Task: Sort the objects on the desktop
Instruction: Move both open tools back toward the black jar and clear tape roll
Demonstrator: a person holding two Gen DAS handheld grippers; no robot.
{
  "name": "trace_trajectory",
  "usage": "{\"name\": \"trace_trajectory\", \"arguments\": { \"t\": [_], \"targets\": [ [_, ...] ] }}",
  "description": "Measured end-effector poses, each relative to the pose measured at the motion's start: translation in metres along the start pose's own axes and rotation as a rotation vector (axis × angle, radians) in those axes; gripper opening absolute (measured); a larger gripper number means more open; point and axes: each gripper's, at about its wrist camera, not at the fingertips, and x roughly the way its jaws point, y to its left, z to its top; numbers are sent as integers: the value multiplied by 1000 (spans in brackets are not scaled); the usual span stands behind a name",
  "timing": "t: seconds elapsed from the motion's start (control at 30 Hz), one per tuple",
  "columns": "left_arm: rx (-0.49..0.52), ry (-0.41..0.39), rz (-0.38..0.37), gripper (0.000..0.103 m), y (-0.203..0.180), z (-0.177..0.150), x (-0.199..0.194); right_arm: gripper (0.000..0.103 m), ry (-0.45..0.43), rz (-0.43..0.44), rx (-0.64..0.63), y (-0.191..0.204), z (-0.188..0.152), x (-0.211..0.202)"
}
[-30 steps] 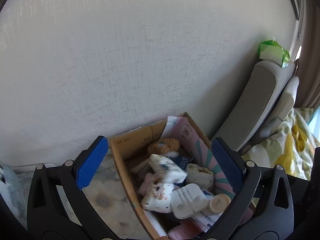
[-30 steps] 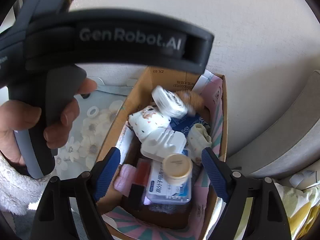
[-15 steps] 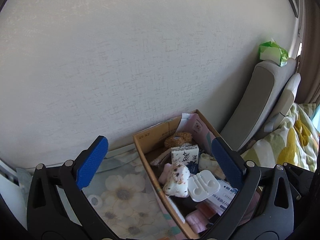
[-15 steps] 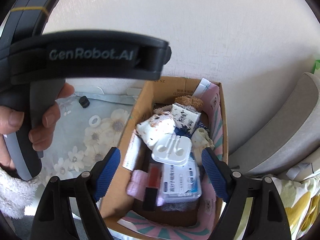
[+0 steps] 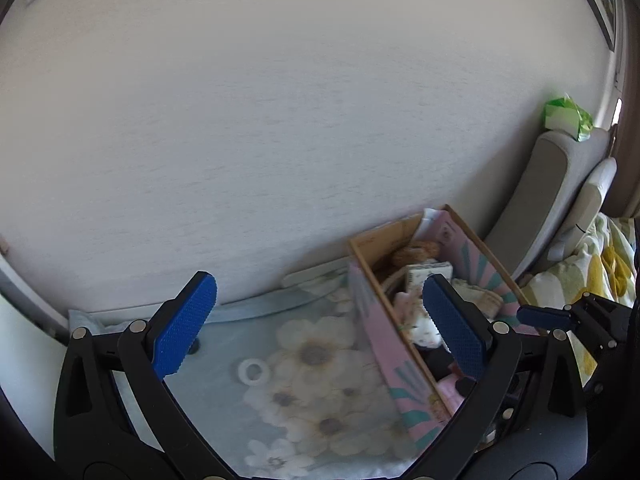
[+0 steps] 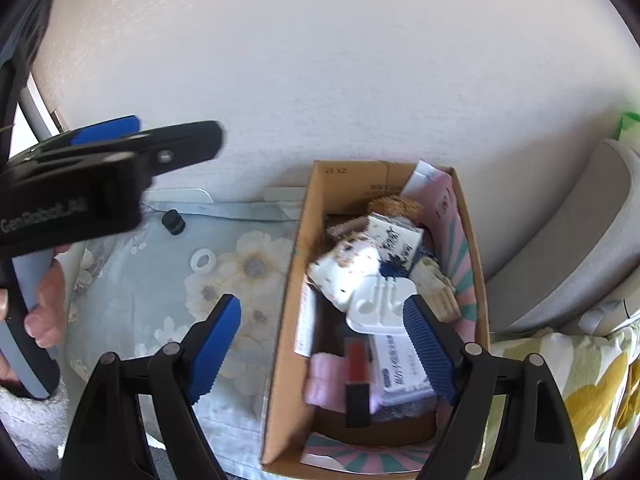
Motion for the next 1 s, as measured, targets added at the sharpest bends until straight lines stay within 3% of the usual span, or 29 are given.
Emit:
{"name": "trace_trajectory", "arguments": {
  "t": [0.33, 0.6, 0.87, 1.0],
  "targets": [
    [-105, 11, 75, 103, 91, -20, -10, 80, -8, 88, -46, 56, 13, 18],
    [-158, 55, 96, 103, 154, -57, 1, 80, 10, 81, -79, 101, 10, 42],
    [-160, 104, 46, 103, 188, -103, 59, 80, 50, 46, -109, 127, -2, 104],
    [-185, 103, 3, 103, 206, -111, 98, 80, 28, 77, -138, 143, -7, 138]
  ]
}}
